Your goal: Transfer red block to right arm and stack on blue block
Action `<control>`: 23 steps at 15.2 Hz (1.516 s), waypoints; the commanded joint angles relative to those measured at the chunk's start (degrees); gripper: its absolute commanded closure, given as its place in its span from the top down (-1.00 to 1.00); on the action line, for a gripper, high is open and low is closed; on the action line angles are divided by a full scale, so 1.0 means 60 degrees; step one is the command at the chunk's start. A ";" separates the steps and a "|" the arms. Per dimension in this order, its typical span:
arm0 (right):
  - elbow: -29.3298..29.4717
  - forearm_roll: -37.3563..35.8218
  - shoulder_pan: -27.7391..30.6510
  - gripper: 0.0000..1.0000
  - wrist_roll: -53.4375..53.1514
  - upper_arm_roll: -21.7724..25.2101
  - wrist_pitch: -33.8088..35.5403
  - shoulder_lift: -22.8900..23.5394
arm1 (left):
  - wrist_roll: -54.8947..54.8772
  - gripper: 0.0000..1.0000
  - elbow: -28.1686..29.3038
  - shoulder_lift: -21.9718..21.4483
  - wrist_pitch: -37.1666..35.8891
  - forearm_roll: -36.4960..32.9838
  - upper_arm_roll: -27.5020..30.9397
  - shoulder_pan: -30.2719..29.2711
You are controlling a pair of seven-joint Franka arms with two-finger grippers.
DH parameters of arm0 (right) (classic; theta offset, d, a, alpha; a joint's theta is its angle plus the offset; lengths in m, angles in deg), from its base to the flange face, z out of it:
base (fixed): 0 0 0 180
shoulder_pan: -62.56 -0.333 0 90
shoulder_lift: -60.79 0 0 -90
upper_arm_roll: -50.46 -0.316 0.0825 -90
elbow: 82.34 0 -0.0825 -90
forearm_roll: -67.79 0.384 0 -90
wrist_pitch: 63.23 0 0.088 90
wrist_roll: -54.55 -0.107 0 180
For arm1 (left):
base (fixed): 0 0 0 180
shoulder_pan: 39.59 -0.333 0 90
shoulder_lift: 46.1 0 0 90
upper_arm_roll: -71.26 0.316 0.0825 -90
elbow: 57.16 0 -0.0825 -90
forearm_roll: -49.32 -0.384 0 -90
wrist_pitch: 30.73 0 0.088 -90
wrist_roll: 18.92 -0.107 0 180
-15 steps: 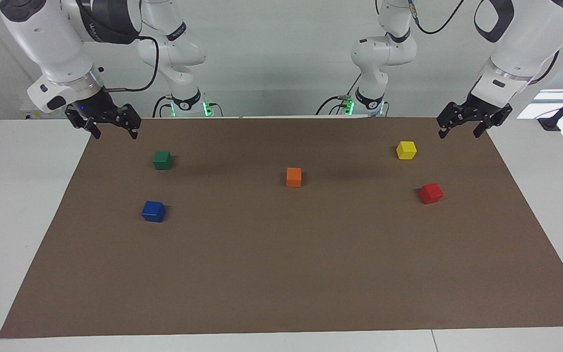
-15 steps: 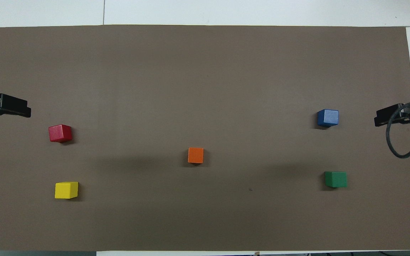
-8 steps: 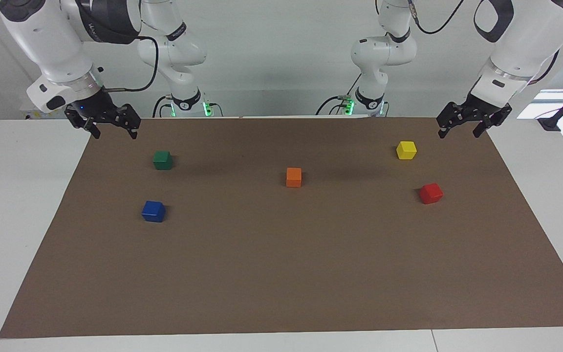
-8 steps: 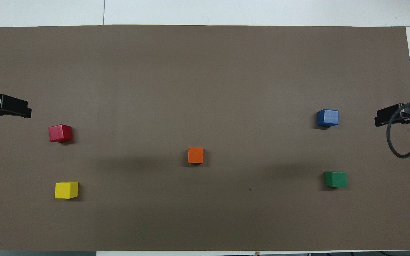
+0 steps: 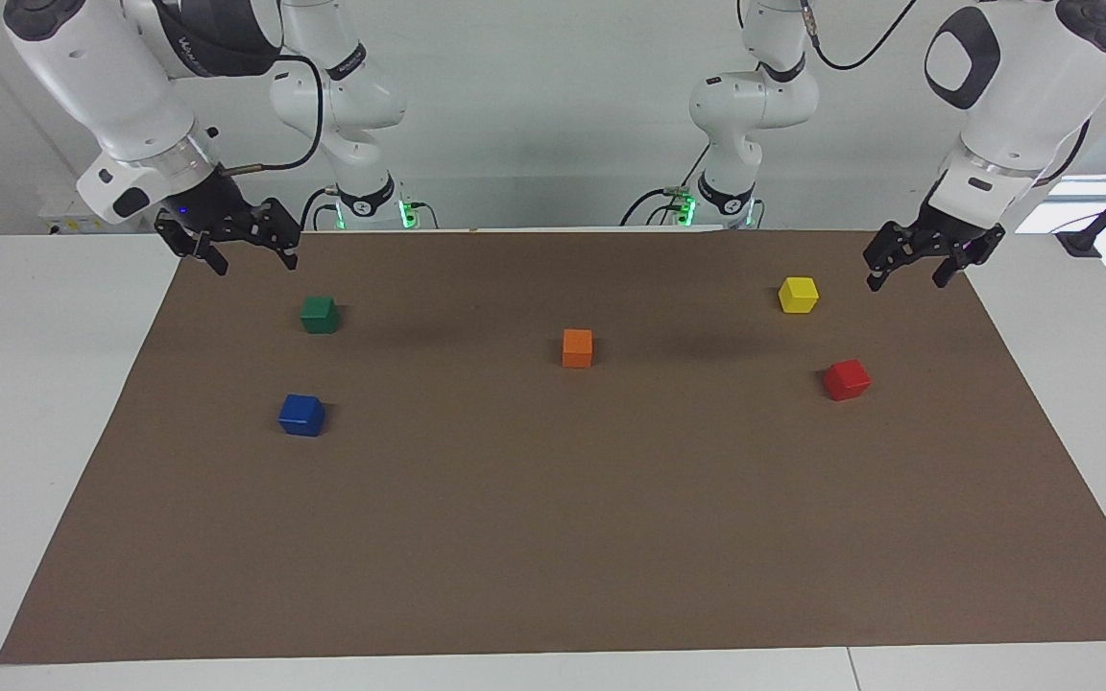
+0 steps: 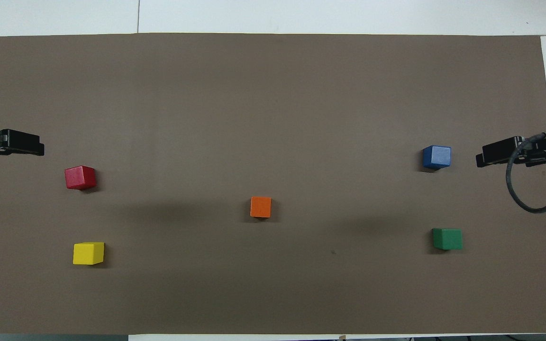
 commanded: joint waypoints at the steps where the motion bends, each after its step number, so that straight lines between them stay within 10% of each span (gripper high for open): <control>1: -0.0150 0.1483 0.0150 1.00 0.1009 -0.0011 -0.0043 -0.0169 | -0.0147 1.00 0.0641 0.0174 0.0537 0.0095 -0.0012 -0.0368; 18: -0.3678 1.3100 0.0108 1.00 0.4465 0.0004 0.0733 0.0694 | 0.0776 1.00 0.3789 0.1479 0.5472 0.0095 0.0003 -0.0751; 23: -0.4135 1.5343 -0.0581 1.00 0.6325 0.0003 0.3569 0.2068 | 0.0805 1.00 0.4201 0.1494 0.5693 0.0095 -0.0012 -0.0751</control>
